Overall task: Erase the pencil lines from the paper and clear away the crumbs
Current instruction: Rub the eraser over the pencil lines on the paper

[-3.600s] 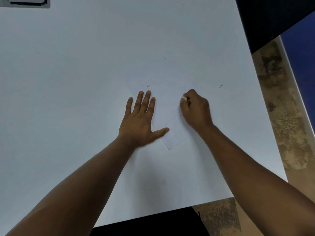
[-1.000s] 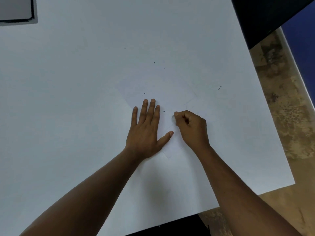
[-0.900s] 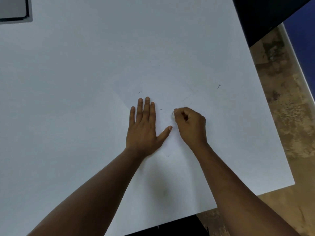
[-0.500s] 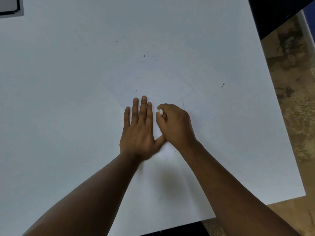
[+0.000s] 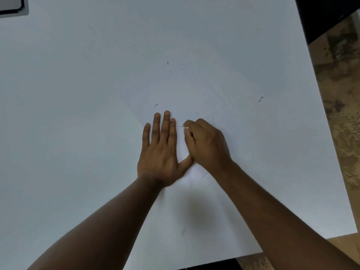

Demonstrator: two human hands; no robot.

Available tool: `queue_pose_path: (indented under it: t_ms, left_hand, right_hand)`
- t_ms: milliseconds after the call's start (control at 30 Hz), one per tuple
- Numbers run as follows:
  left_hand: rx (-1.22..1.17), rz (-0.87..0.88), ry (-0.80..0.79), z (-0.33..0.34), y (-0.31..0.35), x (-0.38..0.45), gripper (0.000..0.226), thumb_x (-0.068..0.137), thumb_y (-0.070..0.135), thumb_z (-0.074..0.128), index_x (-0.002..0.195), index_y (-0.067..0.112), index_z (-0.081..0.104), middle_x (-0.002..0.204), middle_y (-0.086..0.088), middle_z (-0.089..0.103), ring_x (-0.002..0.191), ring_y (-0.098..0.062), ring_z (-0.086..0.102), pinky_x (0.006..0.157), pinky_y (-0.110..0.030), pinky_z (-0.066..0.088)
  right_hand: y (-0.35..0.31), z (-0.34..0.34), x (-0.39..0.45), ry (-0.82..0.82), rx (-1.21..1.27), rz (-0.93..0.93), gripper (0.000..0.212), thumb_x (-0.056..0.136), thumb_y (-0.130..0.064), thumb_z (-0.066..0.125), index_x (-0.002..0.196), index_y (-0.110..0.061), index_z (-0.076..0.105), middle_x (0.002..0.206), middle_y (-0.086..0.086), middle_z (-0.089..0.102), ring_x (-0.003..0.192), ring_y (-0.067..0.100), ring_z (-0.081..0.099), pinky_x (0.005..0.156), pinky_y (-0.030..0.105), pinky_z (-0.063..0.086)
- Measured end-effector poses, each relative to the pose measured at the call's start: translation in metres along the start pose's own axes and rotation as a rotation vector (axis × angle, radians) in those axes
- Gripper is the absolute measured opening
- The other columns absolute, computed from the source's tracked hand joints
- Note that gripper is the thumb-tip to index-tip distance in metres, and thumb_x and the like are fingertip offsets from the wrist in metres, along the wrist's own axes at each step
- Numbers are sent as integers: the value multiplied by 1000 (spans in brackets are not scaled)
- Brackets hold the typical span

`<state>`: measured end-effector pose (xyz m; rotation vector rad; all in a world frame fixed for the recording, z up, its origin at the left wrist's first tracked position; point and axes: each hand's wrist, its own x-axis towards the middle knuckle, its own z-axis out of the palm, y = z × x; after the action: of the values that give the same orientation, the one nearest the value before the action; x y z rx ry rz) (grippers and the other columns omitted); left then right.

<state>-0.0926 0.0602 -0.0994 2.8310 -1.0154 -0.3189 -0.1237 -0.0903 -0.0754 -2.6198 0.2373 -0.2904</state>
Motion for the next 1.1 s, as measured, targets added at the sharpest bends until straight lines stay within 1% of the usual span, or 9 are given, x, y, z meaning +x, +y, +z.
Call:
queue_pose_path:
  t_ms: [233, 333, 433, 567, 667, 733, 900, 1033, 1100]
  left_hand:
    - [3, -19, 7, -1, 2, 0, 100, 97, 78, 20, 164, 6, 2, 172, -11, -10, 158, -28, -16, 129, -51, -1]
    - [-2, -20, 16, 0, 2, -1, 99, 97, 77, 20, 164, 5, 4, 173, -12, -8, 159, -29, -14, 128, -52, 1]
    - [-4, -15, 14, 0, 2, 1, 99, 97, 77, 17, 164, 5, 2, 172, -12, -8, 159, -29, -14, 128, -52, 0]
    - [8, -17, 0, -2, 2, 0, 99, 97, 77, 18, 164, 5, 1, 172, -11, -9, 158, -29, -15, 129, -51, -2]
    - [17, -22, -3, -2, 2, 0, 99, 97, 77, 16, 164, 6, -1, 172, -11, -12, 158, -28, -17, 129, -51, -2]
    - [12, -18, 1, -1, 2, 0, 99, 97, 77, 16, 164, 6, 0, 172, -11, -11, 158, -28, -16, 129, -51, -1]
    - [-4, -20, 11, 0, 2, 0, 98, 98, 76, 19, 164, 6, 3, 173, -12, -8, 159, -29, -14, 129, -52, 0]
    - [-13, 25, 28, 1, 1, 0, 94, 99, 71, 26, 164, 6, 7, 173, -9, -5, 159, -27, -11, 129, -49, 4]
    - [-14, 33, 31, 1, 1, -1, 92, 100, 70, 25, 164, 7, 7, 173, -7, -5, 159, -26, -12, 129, -47, 4]
  right_hand:
    - [73, -36, 30, 178, -112, 154, 18, 95, -11, 53, 95, -7, 70, 80, 11, 59, 68, 30, 59, 60, 40, 52]
    - [55, -28, 20, 99, -75, 38, 18, 97, -12, 53, 100, -8, 70, 82, 10, 60, 70, 29, 60, 63, 37, 51]
    - [42, -26, 6, -21, -100, -109, 19, 99, -14, 51, 103, -9, 69, 82, 7, 58, 65, 26, 58, 56, 35, 51]
    - [71, -39, 22, 59, -243, -36, 17, 96, -13, 52, 99, -9, 69, 81, 8, 58, 66, 28, 60, 54, 37, 51]
    - [82, -47, 32, 127, -209, 43, 18, 96, -11, 52, 96, -7, 69, 80, 10, 58, 64, 29, 59, 54, 35, 49]
    - [67, -43, 28, 142, -161, -14, 14, 93, -6, 56, 95, -6, 70, 81, 11, 60, 66, 30, 61, 57, 34, 50]
    - [30, -19, -4, -40, -123, -185, 19, 95, -15, 56, 106, -11, 71, 84, 5, 62, 69, 24, 62, 53, 33, 51]
    - [70, -37, 18, 71, -240, -34, 16, 94, -14, 55, 100, -12, 70, 83, 7, 60, 69, 29, 62, 54, 36, 50]
    - [81, -46, 29, 76, -185, 49, 18, 94, -14, 53, 97, -11, 70, 80, 7, 59, 65, 28, 59, 55, 35, 48]
